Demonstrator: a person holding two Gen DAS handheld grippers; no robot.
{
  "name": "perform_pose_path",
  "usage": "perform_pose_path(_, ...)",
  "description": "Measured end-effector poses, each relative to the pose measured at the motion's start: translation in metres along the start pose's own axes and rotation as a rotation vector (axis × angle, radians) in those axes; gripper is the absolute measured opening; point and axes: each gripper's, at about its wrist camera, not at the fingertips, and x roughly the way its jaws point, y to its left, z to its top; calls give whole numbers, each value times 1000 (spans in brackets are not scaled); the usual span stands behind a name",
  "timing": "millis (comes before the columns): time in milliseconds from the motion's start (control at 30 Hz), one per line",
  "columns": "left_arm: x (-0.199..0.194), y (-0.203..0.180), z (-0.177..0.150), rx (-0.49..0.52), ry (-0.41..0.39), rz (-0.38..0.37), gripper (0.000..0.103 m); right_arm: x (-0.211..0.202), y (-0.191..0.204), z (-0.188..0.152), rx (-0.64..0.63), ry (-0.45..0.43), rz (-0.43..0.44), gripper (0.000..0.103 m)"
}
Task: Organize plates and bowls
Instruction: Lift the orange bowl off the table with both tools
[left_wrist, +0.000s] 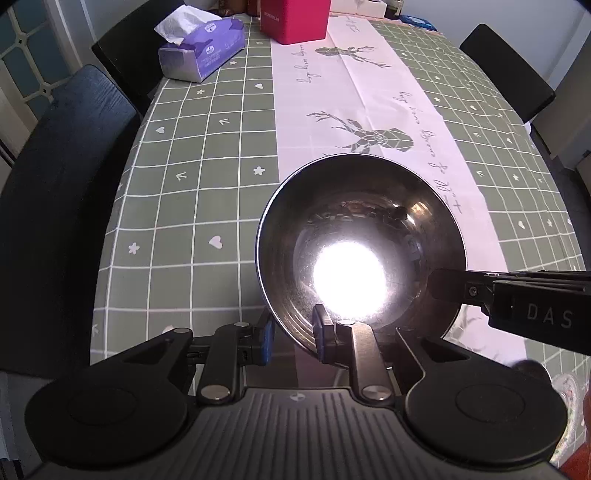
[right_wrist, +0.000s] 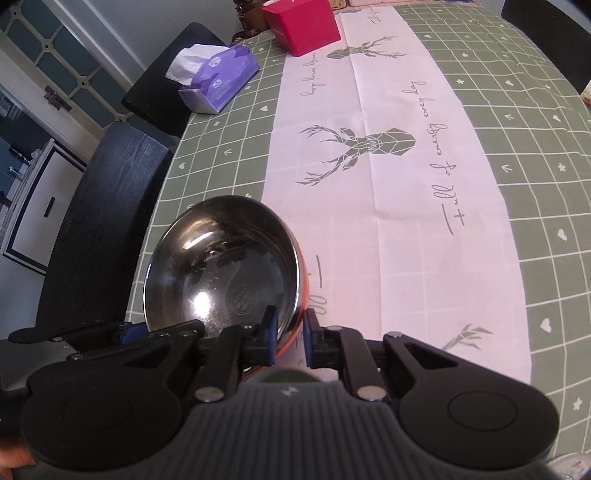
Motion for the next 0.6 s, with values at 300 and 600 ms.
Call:
perform_pose_path(300, -53, -35, -30, 28, -21, 11, 24, -60, -3, -37, -77, -36, 7, 11)
perform_pose_path(600, -85, -90, -67, 123, -35, -9, 24, -113, -31, -78, -139, -58, -34, 9)
